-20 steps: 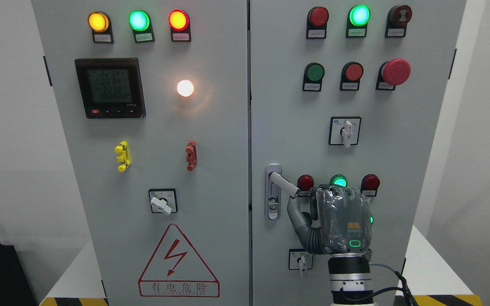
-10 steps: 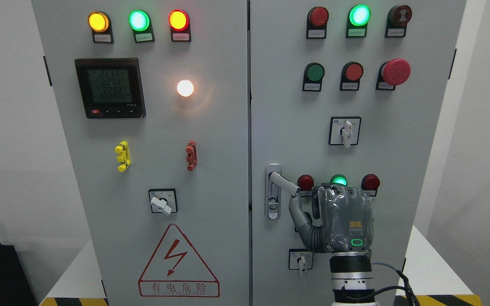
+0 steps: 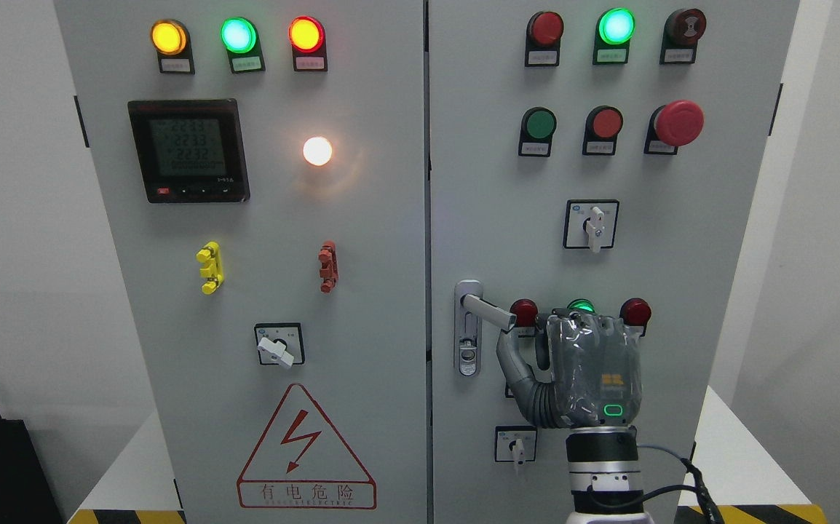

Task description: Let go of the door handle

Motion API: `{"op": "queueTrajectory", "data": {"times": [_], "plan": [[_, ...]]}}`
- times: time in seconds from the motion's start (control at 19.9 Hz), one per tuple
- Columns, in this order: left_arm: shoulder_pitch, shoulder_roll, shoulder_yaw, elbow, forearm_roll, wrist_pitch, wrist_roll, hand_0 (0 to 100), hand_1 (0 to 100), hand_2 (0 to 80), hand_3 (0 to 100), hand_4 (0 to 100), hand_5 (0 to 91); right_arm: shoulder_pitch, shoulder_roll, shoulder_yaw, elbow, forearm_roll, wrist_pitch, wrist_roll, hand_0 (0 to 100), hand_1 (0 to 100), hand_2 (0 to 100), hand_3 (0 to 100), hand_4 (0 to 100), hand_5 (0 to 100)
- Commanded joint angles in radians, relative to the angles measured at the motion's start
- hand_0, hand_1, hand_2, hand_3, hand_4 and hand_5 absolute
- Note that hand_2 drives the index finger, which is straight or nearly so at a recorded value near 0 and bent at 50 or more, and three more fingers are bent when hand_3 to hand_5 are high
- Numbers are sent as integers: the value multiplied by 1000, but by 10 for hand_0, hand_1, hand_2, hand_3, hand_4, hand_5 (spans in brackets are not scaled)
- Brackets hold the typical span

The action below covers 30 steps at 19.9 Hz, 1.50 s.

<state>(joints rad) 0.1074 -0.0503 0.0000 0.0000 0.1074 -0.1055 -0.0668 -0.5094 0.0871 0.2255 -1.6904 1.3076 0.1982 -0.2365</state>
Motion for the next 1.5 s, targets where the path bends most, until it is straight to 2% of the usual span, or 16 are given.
{"op": "queueTrajectory", "data": {"times": [0.0,0.6,0.75,0.95,1.05,1.2,1.3,1.35,1.4,1.45], "plan": [[0,0,-14,20,0,0,-1,120,389,0,0,0,0,-6,0,0,0,-2,0,2,581,313,1000,1000,934,962],[0,0,-14,20,0,0,-1,120,389,0,0,0,0,9,-3,6,0,-5,-2,-6,582,312,1000,1000,934,962],[0,0,-14,20,0,0,-1,120,389,0,0,0,0,34,-4,12,-2,-7,-5,-30,583,311,1000,1000,934,962],[0,0,-14,20,0,0,-1,120,389,0,0,0,0,91,-7,14,-26,-7,-42,-53,584,311,1000,1000,933,963],[0,0,-14,20,0,0,-1,120,389,0,0,0,0,107,-32,9,-44,-7,-65,-69,585,312,1000,1000,933,963],[0,0,-14,20,0,0,-1,120,389,0,0,0,0,144,-98,-9,-90,-34,-149,-110,602,310,1000,1000,918,962],[0,1,-14,20,0,0,-1,120,389,0,0,0,0,187,-153,-37,-127,-66,-190,-132,619,313,995,1000,893,871],[0,0,-14,20,0,0,-1,120,389,0,0,0,0,202,-179,-43,-137,-71,-203,-133,620,313,961,1000,871,835],[0,0,-14,20,0,0,-1,120,389,0,0,0,0,207,-203,-52,-140,-73,-206,-135,621,309,806,953,746,672],[0,1,-14,20,0,0,-1,120,389,0,0,0,0,209,-220,-67,-140,-74,-207,-136,624,295,607,779,597,502]]}}
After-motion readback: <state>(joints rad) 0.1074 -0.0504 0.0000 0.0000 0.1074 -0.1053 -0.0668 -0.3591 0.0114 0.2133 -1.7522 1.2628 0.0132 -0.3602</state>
